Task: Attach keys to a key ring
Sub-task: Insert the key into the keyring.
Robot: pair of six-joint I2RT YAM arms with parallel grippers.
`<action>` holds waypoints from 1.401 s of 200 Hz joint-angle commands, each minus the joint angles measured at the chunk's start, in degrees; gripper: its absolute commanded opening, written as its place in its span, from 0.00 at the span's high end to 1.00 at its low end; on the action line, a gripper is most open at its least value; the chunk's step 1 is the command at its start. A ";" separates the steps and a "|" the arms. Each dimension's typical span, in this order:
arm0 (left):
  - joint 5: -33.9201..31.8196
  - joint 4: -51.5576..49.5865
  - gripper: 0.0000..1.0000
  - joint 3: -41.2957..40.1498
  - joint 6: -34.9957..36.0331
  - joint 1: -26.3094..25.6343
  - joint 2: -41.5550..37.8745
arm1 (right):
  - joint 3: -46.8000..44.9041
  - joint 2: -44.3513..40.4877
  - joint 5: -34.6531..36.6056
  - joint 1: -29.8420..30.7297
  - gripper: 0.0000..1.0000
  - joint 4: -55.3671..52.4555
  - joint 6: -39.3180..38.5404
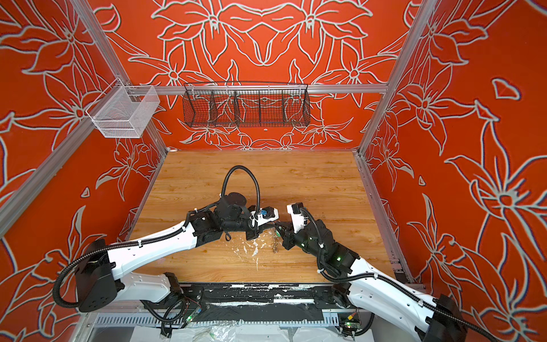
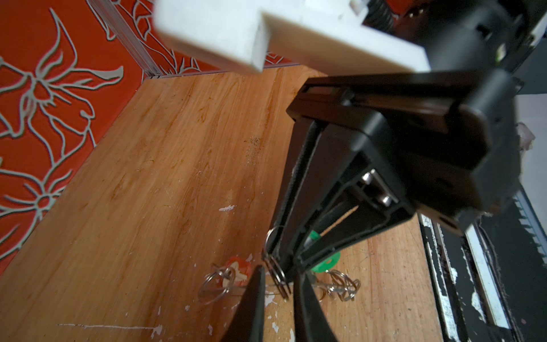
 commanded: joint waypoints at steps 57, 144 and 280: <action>1.07 -0.20 1.00 0.59 0.93 -0.23 0.13 | 1.92 -0.06 -0.57 -0.16 1.00 1.70 -0.43; 1.37 14.31 1.00 -10.75 1.19 -0.20 -9.19 | 1.79 4.86 2.41 -0.48 1.00 4.77 1.23; 3.71 20.32 0.91 -15.58 1.90 -0.19 -13.81 | 3.65 5.93 -2.65 -0.67 1.00 7.44 1.20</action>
